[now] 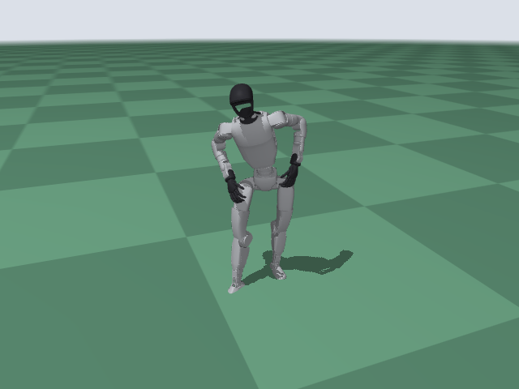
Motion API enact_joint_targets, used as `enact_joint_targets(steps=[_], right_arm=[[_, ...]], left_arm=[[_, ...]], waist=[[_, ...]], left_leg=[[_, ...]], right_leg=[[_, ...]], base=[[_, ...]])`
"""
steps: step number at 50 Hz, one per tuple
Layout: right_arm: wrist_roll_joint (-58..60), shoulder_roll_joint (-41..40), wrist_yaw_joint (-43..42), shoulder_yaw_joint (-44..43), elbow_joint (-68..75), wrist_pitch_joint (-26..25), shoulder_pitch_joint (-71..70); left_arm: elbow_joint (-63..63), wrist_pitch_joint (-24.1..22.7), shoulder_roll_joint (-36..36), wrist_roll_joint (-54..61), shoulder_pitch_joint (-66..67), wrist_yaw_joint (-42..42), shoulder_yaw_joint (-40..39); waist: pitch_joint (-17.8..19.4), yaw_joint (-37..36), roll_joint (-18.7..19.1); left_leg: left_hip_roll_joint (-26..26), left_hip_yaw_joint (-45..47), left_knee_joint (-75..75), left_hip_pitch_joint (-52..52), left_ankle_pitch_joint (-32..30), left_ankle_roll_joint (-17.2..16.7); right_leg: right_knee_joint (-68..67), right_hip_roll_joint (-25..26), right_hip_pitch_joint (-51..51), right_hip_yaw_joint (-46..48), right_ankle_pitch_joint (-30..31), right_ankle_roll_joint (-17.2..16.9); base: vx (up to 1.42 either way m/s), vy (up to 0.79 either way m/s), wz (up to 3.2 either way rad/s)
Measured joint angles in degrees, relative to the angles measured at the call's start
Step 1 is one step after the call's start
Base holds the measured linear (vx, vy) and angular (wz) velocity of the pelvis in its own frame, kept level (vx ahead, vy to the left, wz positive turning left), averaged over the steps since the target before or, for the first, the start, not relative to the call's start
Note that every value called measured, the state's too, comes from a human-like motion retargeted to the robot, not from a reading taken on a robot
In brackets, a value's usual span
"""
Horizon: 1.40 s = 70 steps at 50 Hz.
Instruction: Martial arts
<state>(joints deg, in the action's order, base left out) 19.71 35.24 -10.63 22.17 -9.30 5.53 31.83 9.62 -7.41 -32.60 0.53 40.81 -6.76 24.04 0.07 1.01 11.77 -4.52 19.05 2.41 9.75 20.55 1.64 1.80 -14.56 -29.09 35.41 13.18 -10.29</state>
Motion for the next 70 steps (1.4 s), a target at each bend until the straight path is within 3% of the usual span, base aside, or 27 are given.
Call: enact_joint_targets(steps=[15, 25, 33, 38, 47, 55, 64, 70], right_arm=[[-4.1, 7.4, -6.8, -3.8, -13.1, 0.1, 5.0], [-10.0, -2.0, -10.3, -6.1, -9.8, -1.8, 8.4], [-12.7, -7.2, -16.2, -5.2, -7.0, -2.0, 7.3], [-13.6, -4.5, -16.7, -4.6, -9.7, -2.5, 6.8], [-14.1, 2.6, -14.3, -5.5, -14.9, -4.6, 6.7], [-11.8, 5.1, -14.3, -6.4, -15.2, -5.7, 6.8], [-5.6, 9.1, -16.1, -7.6, -12.2, -4.8, 0.8], [-2.3, 13.4, -14.4, -6.6, -10.1, -2.4, -4.1]], left_arm=[[13.8, 2.2, -8.7, 13.4, -0.8, -0.4, 1.5], [14.1, 5.3, -1.4, 21.0, -7.1, -6.1, 4.5], [12.9, 5.2, -0.9, 22.9, -12.7, -6.3, 7.7], [14.4, 6.0, -6.4, 21.4, -14.6, -4.8, 8.4], [18.7, 8.0, -16.4, 17.8, -19.2, -3.2, 10.2], [20.9, 8.2, -19.7, 15.9, -24.4, -4.1, 13.1], [19.3, 5.9, -19.7, 11.8, -34.8, -7.6, 14.9], [15.5, 3.8, -20.6, 8.9, -35.8, -9.8, 13.7]], waist=[[3.2, 2.1, -12.5], [4.0, 3.3, -17.3], [8.3, 2.9, -15.1], [11.6, 1.4, -12.3], [14.6, 0.0, -7.4], [15.5, -0.3, -4.6], [12.7, -1.8, -1.4], [8.7, -2.3, 0.6]], left_leg=[[3.4, 1.2, -1.3, -3.5, -0.1, -1.7], [9.4, -0.1, -12.6, -6.0, 7.0, -3.3], [17.1, -4.0, -31.5, -4.2, 13.9, -5.7], [21.8, -8.4, -40.8, -1.2, 14.8, -6.9], [28.4, -11.2, -45.9, 4.3, 11.3, -8.4], [31.9, -12.8, -50.3, 8.2, 10.5, -9.3], [28.6, -18.0, -52.2, 10.4, 14.5, -10.6], [23.8, -17.9, -48.6, 9.0, 18.6, -8.3]], right_leg=[[-0.1, 4.1, 3.6, -0.4, -10.1, 0.6], [-4.1, 7.7, 8.9, -3.6, -21.9, 2.9], [-19.8, 9.2, 9.1, -4.6, -35.7, 4.6], [-23.2, 12.2, 9.7, -4.2, -38.6, 4.9], [-9.8, 20.9, 15.3, -3.0, -32.8, 5.4], [1.1, 26.1, 20.0, -3.9, -26.6, 5.3], [0.8, 25.8, 22.0, -8.5, -26.2, 5.7], [0.5, 22.9, 22.6, -12.8, -25.0, 6.2]], base=[[0.02, -0.17, -0.25], [0.09, -0.19, -0.15], [0.10, -0.17, -0.15], [0.08, -0.12, -0.11], [0.04, -0.07, 0.00], [0.00, 0.00, 0.00], [0.04, 0.11, -0.19], [0.05, 0.23, -0.10]])
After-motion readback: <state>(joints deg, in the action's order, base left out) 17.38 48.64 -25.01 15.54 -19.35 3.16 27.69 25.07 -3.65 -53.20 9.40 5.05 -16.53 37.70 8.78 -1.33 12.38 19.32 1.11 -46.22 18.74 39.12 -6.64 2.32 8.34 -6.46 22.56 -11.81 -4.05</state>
